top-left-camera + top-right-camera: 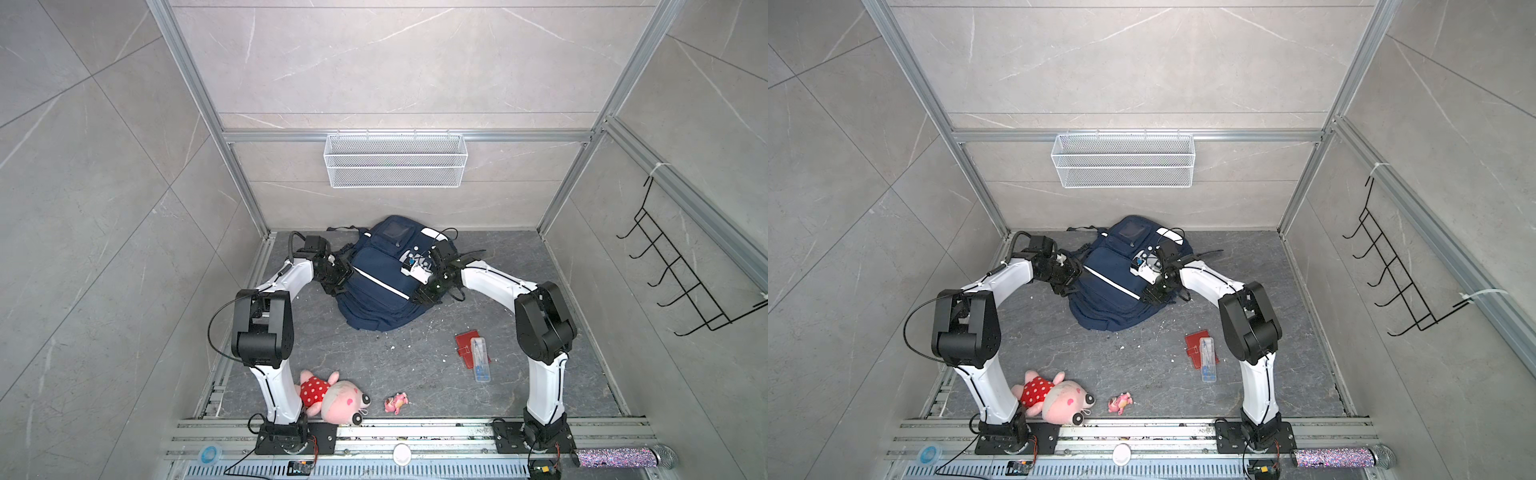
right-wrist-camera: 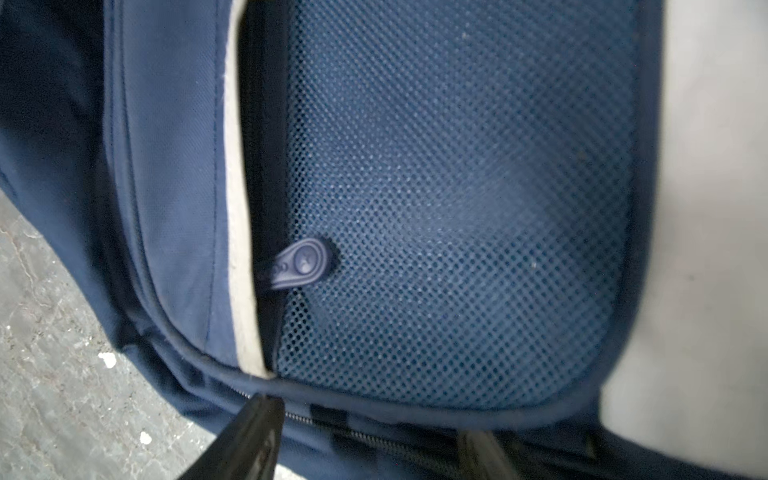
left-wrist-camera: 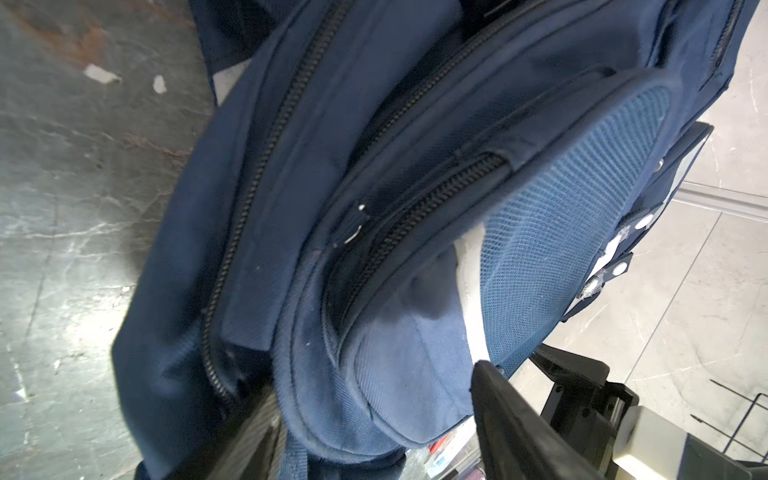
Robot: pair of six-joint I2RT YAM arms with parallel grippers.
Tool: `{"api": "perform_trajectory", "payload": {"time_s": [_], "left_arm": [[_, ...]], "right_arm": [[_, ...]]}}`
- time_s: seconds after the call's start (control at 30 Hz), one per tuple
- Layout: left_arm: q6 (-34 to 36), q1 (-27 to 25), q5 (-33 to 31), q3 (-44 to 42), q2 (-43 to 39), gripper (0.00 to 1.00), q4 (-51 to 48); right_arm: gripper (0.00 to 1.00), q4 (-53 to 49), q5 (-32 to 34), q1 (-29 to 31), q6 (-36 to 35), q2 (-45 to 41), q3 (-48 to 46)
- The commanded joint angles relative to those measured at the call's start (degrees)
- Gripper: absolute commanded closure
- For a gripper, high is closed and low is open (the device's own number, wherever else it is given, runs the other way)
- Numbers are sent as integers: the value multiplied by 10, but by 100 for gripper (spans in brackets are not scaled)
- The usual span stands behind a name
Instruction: Pack the student bag
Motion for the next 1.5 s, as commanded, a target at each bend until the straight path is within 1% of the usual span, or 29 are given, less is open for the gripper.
{"api": "perform_trajectory", "payload": {"time_s": [0.0,0.1,0.27,0.37,0.47,0.5,0.53,0.57,0.6,0.63,0.67,0.7,0.73,0.8,0.87,0.93,1.03,1.2,1.47], "left_arm": [[23,-19,40,-2,-2,38,-4],[28,-30,34,-5,1,45,-8],[9,-45,29,-20,2,57,25],[5,-49,26,-21,-7,61,31],[10,-48,23,-20,-22,62,20],[15,-48,16,-17,-29,61,2],[25,-48,-3,-7,-36,54,-30],[34,-47,-34,4,-41,43,-68],[41,-48,-73,15,-51,34,-115],[47,-48,-119,23,-67,31,-147],[54,-49,-152,24,-89,29,-155],[58,-52,-167,23,-105,28,-153],[62,-55,-170,30,-116,31,-154],[62,-59,-149,50,-112,44,-164],[53,-64,-123,63,-98,50,-167],[28,-68,-106,57,-91,53,-138],[-19,-69,-80,38,-76,53,-87],[-68,-72,-60,16,-56,50,-34],[-99,-73,-52,2,-25,49,2]], "right_arm": [[34,-40,-12,12,13,24,5],[34,-41,-18,13,20,24,5],[34,-41,-23,15,28,25,6],[34,-44,-20,14,29,24,8],[35,-44,-13,15,31,23,11],[35,-45,-13,15,33,22,12],[36,-45,-13,15,35,22,12],[36,-46,-13,15,38,21,12],[36,-45,-14,15,41,21,13],[36,-47,-13,15,44,21,16],[36,-50,-14,15,47,22,17],[37,-51,-14,15,49,23,18],[37,-54,-13,15,51,23,21],[37,-54,-14,15,54,22,21],[38,-52,-16,15,60,24,23],[39,-52,-19,15,66,28,27],[39,-53,-19,15,74,33,34],[40,-63,-17,14,77,42,52],[41,-56,-16,15,87,42,55]]}}
